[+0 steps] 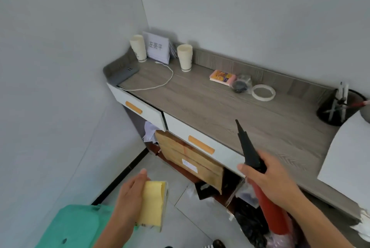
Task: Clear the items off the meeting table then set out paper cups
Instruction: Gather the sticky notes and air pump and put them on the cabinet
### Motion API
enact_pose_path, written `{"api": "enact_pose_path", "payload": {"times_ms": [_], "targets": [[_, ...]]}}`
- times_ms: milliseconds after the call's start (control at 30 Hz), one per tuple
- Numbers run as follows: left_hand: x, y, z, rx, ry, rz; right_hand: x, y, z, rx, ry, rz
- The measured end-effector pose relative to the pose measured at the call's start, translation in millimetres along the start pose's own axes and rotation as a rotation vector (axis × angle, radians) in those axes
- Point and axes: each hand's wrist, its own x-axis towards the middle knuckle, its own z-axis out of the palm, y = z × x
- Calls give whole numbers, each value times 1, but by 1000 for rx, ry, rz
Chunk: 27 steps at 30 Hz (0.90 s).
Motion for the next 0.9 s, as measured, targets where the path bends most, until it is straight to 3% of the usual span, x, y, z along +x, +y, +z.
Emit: {"api": "enact_pose_path", "payload": {"times_ms": [167, 367, 533, 667, 900], "targets": [[77, 38, 27, 24, -118, -116, 61, -20, -3, 9, 74, 49], [192, 109, 54, -78, -407, -147, 124, -39, -6, 108, 249, 157], [275, 192, 109, 234, -558, 88, 175, -70, -3, 183, 404, 199], [319, 228, 170, 221, -722, 230, 190, -78, -1, 209, 522, 247], [343, 265, 282, 176, -750, 463, 182, -70, -15, 293, 708, 361]]}}
